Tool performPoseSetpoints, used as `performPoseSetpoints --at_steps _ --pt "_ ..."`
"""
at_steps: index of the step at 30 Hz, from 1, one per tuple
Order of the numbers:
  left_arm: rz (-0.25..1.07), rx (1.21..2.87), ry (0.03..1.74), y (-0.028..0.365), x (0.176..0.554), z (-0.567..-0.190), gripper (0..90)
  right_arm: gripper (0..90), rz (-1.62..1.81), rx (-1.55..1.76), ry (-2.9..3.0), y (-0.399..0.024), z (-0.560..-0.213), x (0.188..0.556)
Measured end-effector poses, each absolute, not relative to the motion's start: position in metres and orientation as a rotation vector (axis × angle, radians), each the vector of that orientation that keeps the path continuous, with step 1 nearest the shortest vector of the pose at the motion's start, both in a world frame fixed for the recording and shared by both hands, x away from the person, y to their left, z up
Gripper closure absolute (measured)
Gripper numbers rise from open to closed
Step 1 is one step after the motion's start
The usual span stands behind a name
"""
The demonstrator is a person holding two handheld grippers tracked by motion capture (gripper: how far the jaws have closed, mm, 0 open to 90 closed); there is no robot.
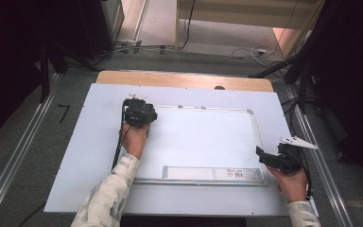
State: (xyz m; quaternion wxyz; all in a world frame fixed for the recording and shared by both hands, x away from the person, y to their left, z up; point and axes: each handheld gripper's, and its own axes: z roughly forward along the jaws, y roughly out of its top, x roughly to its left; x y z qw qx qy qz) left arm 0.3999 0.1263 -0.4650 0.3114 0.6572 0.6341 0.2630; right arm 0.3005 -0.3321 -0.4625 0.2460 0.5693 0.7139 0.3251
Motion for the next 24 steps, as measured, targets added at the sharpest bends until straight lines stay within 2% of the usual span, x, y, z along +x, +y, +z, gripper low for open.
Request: performPoseSetpoints --at_steps 24 --pt "0.687 1.722 1.773 0.11 0.424 -0.481 40.5 8.5 0.896 1.559 1.941 -0.335 -0.462 0.3"
